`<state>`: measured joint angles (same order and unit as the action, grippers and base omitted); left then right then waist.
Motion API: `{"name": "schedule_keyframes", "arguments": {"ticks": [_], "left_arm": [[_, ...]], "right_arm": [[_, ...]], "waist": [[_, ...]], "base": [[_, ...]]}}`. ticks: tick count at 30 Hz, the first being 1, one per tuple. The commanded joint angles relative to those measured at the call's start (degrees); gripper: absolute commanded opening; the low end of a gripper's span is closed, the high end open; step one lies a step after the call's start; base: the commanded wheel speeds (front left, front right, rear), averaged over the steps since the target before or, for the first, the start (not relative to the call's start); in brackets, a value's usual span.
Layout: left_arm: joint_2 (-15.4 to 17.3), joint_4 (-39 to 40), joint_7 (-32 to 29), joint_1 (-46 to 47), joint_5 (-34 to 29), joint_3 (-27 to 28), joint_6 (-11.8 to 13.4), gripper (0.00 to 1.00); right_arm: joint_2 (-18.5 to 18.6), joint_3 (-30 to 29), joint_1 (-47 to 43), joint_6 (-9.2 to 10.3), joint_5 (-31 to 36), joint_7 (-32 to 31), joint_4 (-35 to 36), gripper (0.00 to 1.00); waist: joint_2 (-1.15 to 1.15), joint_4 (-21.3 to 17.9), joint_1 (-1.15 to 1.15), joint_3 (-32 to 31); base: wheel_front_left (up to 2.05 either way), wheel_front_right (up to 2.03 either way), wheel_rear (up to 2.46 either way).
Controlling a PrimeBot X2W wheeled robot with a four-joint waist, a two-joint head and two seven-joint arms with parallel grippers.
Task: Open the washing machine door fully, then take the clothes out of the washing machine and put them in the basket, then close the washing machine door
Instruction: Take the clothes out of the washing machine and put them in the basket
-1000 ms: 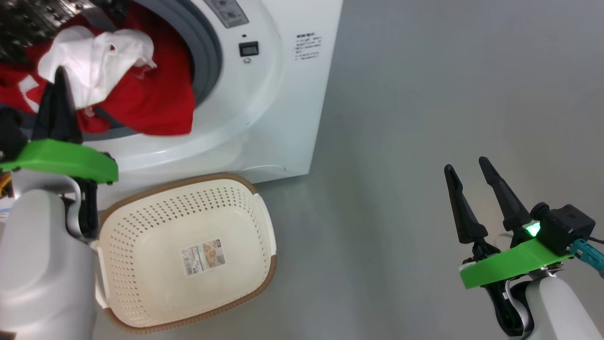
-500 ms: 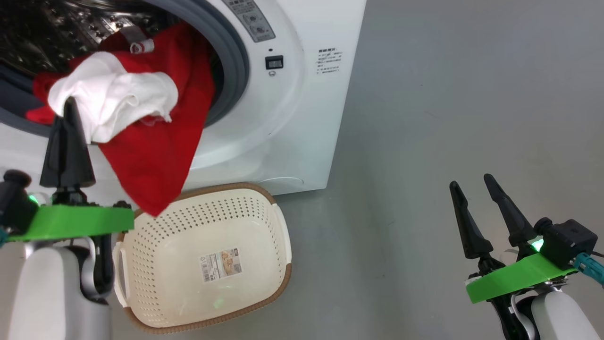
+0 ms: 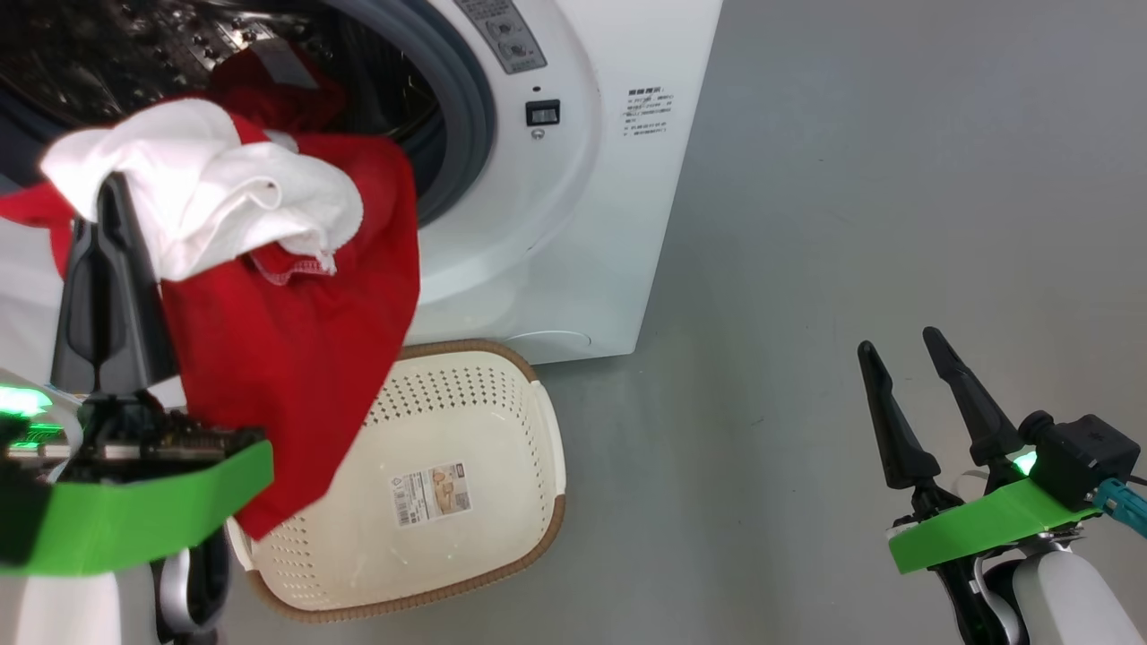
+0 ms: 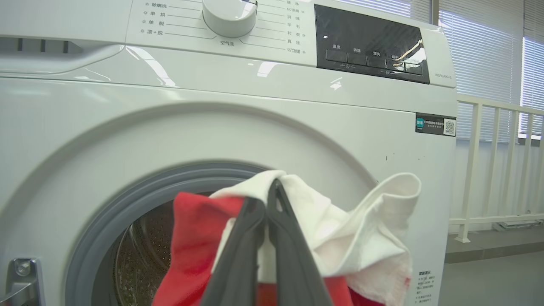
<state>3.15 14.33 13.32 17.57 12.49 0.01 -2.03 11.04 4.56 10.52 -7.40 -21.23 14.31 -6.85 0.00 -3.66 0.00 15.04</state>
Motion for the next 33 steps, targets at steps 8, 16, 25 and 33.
{"name": "schedule_keyframes", "arguments": {"ticks": [8,16,25,33], "left_arm": [[0.5,3.9,-2.2,-3.6,0.2,-0.6,1.8,0.0],[0.3,-7.1,-0.9,-5.5,2.5,-1.4,1.1,0.0],[0.7,-28.9,1.4,-1.1,2.8,-1.6,-1.4,0.0],[1.7,-44.3,1.7,6.7,0.6,-0.9,-3.2,0.0]], "right_arm": [[0.8,1.4,0.6,-0.09,0.2,0.7,1.7,1.0],[1.0,1.5,1.7,-0.09,0.0,0.7,1.8,1.0],[0.6,1.8,3.5,-0.09,0.1,0.7,2.2,1.0],[-0.3,2.4,5.9,-0.09,0.0,0.7,2.7,1.0]], "waist": [[0.0,-0.3,0.0,1.5],[0.0,-1.0,0.0,3.2],[0.0,-2.1,0.0,6.6],[0.0,-3.9,0.0,11.2]], "base": [[0.0,0.0,0.0],[0.0,0.0,0.0],[0.0,0.0,0.0],[0.0,0.0,0.0]]}}
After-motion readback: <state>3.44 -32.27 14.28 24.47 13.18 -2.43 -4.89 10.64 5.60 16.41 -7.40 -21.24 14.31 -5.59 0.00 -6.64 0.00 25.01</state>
